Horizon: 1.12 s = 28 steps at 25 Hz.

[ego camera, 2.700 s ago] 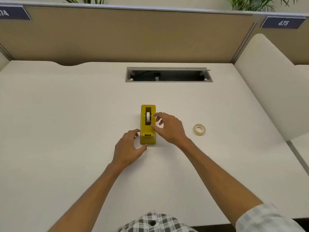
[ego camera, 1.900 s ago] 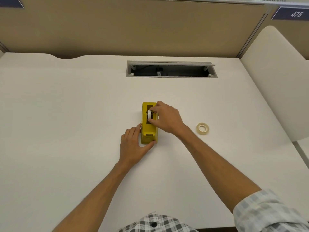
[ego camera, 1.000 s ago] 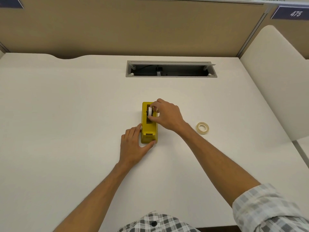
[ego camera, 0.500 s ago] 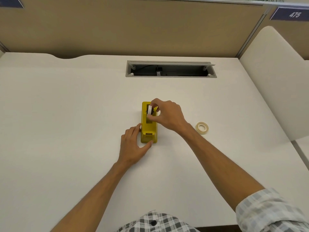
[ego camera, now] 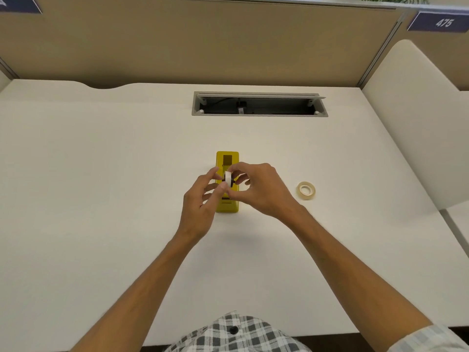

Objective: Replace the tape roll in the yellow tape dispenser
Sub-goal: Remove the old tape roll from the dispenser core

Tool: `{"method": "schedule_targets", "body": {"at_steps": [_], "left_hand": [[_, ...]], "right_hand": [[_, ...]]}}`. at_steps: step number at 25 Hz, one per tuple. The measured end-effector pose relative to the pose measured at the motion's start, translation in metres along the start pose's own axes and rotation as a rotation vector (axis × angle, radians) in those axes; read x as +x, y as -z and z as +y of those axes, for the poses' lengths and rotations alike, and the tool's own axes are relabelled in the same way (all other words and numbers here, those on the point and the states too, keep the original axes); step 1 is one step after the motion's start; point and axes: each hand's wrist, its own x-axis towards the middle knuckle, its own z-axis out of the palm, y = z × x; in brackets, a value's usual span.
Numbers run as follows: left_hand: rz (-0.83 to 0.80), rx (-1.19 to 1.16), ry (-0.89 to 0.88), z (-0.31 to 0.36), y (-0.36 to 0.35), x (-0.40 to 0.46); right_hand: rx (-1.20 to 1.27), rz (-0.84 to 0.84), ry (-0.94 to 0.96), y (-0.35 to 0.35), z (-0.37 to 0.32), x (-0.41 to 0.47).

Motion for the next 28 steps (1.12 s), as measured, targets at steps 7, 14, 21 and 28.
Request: {"method": "schedule_targets", "body": {"at_steps": [7,14,21,28], "left_hand": [[-0.029,-0.126,0.003,0.018,0.003,-0.016],[-0.095,-0.107,-0.013,0.032,0.009,-0.022],[-0.057,-0.062,-0.053,0.037,0.007,-0.023],[-0.037,-0.053,-0.072,0.038,0.009,-0.016]], "right_hand": [[0.236,0.079,-0.012,0.005,-0.008,-0.034],[0.339,0.098,0.026,0.018,-0.014,-0.045],[0.338,0.124,0.056,0.022,-0.018,-0.046],[0.301,0.129,0.034,0.025,-0.01,-0.048]]}}
